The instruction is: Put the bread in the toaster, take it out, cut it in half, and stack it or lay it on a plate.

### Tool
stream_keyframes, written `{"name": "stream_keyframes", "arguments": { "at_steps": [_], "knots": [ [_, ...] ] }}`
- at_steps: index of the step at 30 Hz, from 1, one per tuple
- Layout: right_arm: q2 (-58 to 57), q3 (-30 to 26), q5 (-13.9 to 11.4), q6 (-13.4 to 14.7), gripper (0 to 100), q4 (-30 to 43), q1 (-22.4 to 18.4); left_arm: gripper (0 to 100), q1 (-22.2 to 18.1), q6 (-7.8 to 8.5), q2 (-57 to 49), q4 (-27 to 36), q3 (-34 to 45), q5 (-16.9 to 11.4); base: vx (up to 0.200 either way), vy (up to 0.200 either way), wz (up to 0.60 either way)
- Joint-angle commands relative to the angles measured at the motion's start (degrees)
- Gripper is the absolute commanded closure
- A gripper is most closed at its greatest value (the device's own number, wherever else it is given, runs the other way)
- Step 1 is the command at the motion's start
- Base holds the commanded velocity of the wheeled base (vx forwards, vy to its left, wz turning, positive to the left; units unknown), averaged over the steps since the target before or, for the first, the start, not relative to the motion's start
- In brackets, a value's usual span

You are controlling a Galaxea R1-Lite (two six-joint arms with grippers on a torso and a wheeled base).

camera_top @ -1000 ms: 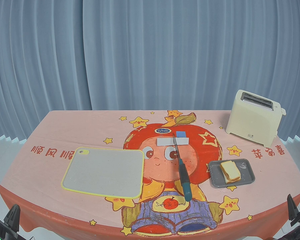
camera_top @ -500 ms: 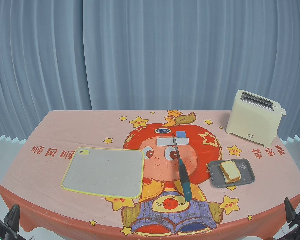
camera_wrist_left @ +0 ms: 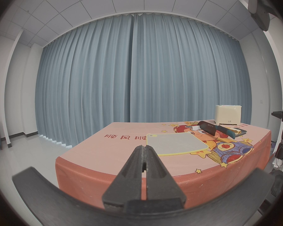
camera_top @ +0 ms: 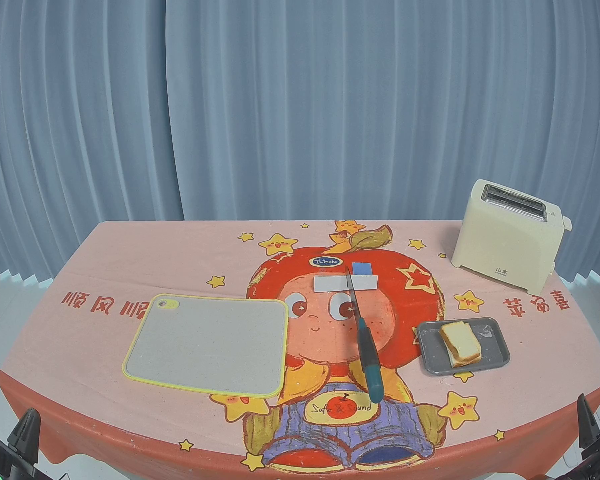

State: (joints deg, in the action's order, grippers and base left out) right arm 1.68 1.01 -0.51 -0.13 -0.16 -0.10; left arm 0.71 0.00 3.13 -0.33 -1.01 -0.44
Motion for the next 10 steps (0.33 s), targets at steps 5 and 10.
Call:
{"name": "stream_keyframes", "arguments": {
  "at_steps": [5,10],
  "knots": [
    [-1.1,-1.0,0.1,0.0,0,0.0,0.1,100,0.0,0.0,0.0,0.0,1.0,0.0,0.0,0.0,0.0],
    [-1.2,-1.0,0.2,0.4,0,-0.1,0.1,100,0.0,0.0,0.0,0.0,1.0,0.0,0.0,0.0,0.0]
  ]
}}
